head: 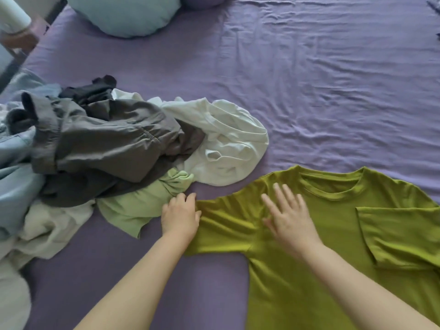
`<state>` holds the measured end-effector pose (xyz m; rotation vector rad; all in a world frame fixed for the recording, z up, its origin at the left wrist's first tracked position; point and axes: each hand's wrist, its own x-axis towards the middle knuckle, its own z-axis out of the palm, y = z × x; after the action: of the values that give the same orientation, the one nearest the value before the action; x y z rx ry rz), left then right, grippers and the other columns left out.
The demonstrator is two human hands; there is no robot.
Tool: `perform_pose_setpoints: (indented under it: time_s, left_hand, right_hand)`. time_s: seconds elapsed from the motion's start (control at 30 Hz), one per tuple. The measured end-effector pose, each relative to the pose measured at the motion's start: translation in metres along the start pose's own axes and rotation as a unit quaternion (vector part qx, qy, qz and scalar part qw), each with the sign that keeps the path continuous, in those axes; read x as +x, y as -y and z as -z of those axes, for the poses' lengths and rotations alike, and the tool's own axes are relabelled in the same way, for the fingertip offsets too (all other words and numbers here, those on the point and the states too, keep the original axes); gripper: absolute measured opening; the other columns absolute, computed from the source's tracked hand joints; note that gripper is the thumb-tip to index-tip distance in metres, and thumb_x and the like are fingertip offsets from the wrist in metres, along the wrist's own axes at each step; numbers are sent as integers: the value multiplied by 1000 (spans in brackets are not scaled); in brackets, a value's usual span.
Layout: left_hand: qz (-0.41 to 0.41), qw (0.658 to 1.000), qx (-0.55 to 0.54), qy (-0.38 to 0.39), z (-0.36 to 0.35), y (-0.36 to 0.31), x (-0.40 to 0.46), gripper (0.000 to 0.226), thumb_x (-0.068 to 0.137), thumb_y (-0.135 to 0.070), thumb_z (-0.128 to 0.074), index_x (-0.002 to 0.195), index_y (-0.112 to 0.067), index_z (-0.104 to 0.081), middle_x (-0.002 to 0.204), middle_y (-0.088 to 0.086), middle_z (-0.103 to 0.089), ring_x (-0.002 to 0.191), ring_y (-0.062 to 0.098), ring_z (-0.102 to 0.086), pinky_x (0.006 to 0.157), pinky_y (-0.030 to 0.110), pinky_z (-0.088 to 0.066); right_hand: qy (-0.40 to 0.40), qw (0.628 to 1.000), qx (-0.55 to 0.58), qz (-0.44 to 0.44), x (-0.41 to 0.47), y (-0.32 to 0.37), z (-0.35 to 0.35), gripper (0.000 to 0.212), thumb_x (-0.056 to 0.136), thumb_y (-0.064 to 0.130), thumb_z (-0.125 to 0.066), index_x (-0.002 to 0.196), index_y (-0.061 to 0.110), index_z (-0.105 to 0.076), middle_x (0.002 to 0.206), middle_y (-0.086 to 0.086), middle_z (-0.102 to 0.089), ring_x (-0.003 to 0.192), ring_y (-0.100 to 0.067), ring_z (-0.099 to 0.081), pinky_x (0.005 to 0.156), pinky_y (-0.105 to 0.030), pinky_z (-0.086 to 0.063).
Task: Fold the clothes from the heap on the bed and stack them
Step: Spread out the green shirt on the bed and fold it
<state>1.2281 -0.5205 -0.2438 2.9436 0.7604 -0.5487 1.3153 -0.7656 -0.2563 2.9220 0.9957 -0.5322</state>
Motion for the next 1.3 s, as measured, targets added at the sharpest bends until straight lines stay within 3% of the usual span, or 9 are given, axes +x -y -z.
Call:
perform_pose_setpoints:
  time_s: [0.13, 0.2, 0.37, 0.53, 0.67, 0.83, 1.0, 1.13, 1.3]
  left_hand:
    - [-33, 999, 23, 7, 8, 13, -5, 35, 87, -55, -53, 102, -25, -61, 105, -2, -59, 106, 23, -48, 85, 35, -34]
    - [-40, 989, -136, 32, 12, 20, -11, 30, 83, -47, -61, 90, -18, -64, 96, -1, -58, 98, 22, -51, 82, 34, -39]
    - [17, 847, -518, 120, 45, 17, -23, 27, 78, -29, -70, 71, -12, -50, 65, 2, -43, 62, 15, -40, 56, 29, -32]
    - [15, 670, -664, 332, 86, -50, -43, 45, 86, -52, -59, 107, -13, -65, 90, 6, -66, 80, 25, -62, 62, 31, -52]
    - [-25, 550, -701, 454, 99, -102, -53, 74, 77, -70, -48, 129, -18, -53, 98, 2, -69, 89, 22, -69, 89, 42, -54]
    - [11, 668, -680, 304, 70, -127, -51, 32, 101, -17, -44, 130, -4, -50, 103, 10, -59, 80, 20, -67, 75, 28, -56]
    - [-206, 912, -348, 68, 26, -118, -50, 36, 97, -14, -48, 131, -15, -55, 133, 3, -57, 127, 19, -49, 107, 28, -35]
    - [-323, 938, 3, 123, -7, -127, -49, 70, 95, -59, -32, 153, -30, -4, 161, -4, 3, 148, 21, 12, 117, 50, 6]
    - [-266, 952, 117, 93, -24, -122, -42, 96, 83, -77, -32, 151, -25, 13, 159, 0, 20, 145, 27, 21, 111, 62, 11]
  right_hand:
    - [68, 997, -11, -21, 4, 25, -11, 64, 95, 58, -21, 151, 34, -1, 160, 0, 5, 147, -25, 9, 114, -51, -3]
    - [87, 994, -7, -58, 11, 32, -5, 65, 95, 58, -23, 151, 33, -1, 160, -1, 7, 146, -27, 9, 115, -51, -6]
    - [-1, 977, 192, -90, -2, 58, 22, 52, 94, 40, -50, 141, 19, -41, 155, -10, -25, 142, -24, -22, 111, -35, -25]
    - [60, 637, 753, -155, -34, 63, 66, 42, 83, 61, -55, 108, 28, -65, 109, -4, -69, 92, -12, -69, 69, -25, -54]
    - [12, 616, 754, -226, -54, 25, 71, 64, 79, 47, -70, 131, 16, -50, 117, -9, -66, 105, -22, -65, 89, -40, -52]
    - [-18, 681, 672, -291, -66, -24, 56, 55, 83, -2, -66, 133, 9, -45, 102, -7, -68, 84, -15, -66, 71, -22, -53]
    - [-41, 760, 588, -274, -67, -55, 46, 69, 81, 13, -72, 141, 21, -38, 114, -2, -62, 96, -11, -61, 83, -23, -46]
    - [39, 872, 447, -196, -68, -62, 31, 86, 85, 11, -67, 151, 22, -13, 130, -4, -49, 126, -18, -45, 93, -20, -32]
    - [-70, 898, 364, -237, -68, -67, 18, 59, 92, 0, -42, 146, 22, -30, 120, -16, -60, 102, -34, -56, 80, -34, -42]
